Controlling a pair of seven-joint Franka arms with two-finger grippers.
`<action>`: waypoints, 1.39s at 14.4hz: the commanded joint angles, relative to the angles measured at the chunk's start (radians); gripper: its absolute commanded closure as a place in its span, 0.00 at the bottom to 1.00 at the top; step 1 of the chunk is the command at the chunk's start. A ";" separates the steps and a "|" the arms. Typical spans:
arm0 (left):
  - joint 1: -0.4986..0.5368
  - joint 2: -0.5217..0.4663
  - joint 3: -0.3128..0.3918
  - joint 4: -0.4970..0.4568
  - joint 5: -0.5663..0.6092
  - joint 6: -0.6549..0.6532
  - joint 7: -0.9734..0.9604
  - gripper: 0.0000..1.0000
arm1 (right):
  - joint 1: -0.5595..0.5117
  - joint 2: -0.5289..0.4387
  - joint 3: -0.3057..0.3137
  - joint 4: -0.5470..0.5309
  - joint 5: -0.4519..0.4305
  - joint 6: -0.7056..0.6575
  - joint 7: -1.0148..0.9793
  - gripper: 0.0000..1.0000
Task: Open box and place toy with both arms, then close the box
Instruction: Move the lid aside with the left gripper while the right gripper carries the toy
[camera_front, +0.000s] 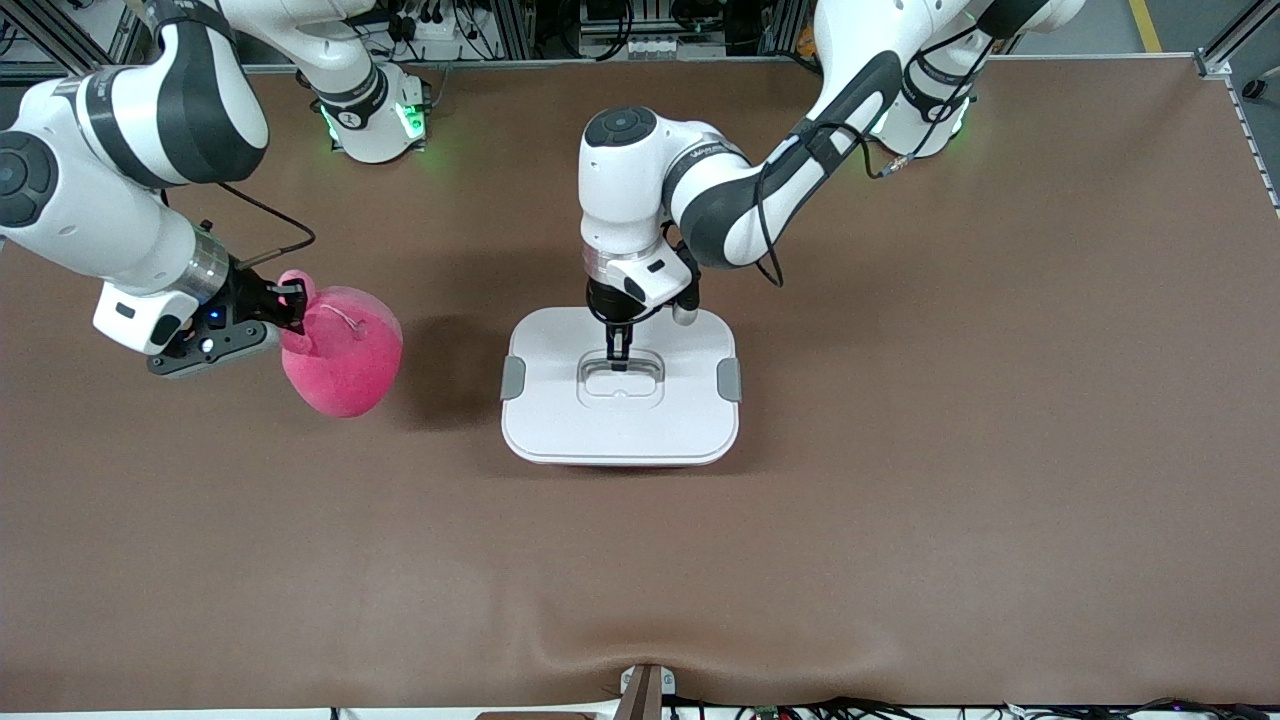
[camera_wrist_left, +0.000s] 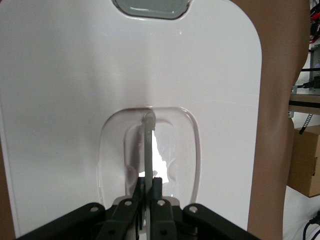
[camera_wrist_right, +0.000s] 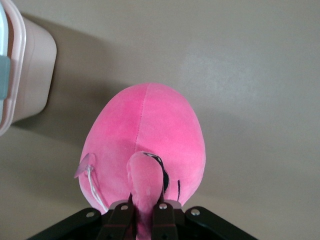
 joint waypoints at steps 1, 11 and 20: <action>-0.001 -0.052 0.000 -0.016 0.032 -0.022 -0.083 1.00 | 0.040 -0.023 0.001 0.007 0.016 -0.035 0.135 1.00; 0.135 -0.199 -0.005 -0.093 -0.159 -0.061 0.324 1.00 | 0.115 0.078 -0.001 0.274 0.075 -0.144 0.246 1.00; 0.325 -0.328 -0.008 -0.187 -0.414 -0.085 0.840 1.00 | 0.188 0.238 -0.001 0.469 0.146 -0.165 0.258 1.00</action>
